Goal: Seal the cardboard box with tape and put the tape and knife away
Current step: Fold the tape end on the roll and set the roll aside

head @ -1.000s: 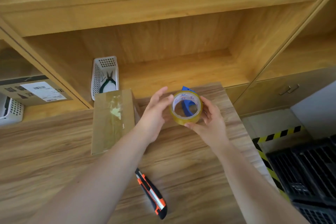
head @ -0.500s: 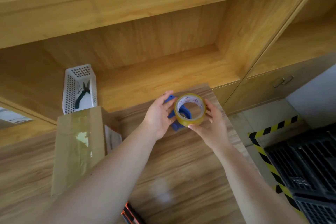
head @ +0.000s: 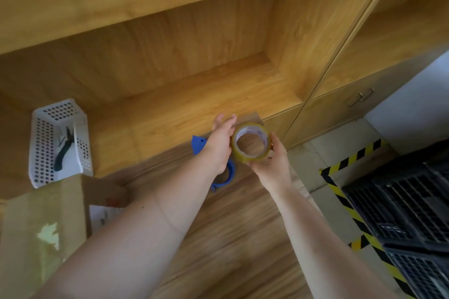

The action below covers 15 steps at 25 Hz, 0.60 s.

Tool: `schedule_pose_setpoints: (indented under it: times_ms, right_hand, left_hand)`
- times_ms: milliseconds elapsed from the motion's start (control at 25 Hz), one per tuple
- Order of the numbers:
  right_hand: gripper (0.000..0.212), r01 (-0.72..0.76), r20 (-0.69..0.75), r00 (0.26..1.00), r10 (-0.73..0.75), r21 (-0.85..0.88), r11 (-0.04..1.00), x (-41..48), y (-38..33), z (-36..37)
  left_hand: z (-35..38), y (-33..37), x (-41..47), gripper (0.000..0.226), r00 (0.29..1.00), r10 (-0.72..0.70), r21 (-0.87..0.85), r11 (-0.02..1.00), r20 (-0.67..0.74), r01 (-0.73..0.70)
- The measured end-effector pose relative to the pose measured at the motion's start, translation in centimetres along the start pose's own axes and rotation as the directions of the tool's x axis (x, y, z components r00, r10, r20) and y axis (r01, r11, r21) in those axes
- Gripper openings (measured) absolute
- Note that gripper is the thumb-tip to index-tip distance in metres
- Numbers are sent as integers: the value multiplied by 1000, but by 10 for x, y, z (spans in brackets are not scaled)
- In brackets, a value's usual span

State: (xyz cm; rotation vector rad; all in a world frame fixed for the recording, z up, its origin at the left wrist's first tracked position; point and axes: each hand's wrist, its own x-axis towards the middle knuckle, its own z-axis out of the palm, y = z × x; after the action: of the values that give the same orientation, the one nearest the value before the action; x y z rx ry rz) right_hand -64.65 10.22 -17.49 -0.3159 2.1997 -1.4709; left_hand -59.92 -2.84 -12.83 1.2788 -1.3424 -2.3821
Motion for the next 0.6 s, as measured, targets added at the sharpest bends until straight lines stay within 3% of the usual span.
schedule_pose_setpoints:
  times_ms: [120,440,600]
  right_hand:
    - [76,-30,-15,999,29,-33,999,9,15,5]
    - [82,-65,-9,998,64,-114,991,30,58,16]
    - [95,-50,13,998,57,-308,950,15,28,8]
  left_hand:
    - [7,-6,18,72,998,-68,35,997,6,68]
    - [4,-17,37,67,991,-132,79,988,6,131]
    - [4,-14,30,59,997,-59,329,941,-59,75]
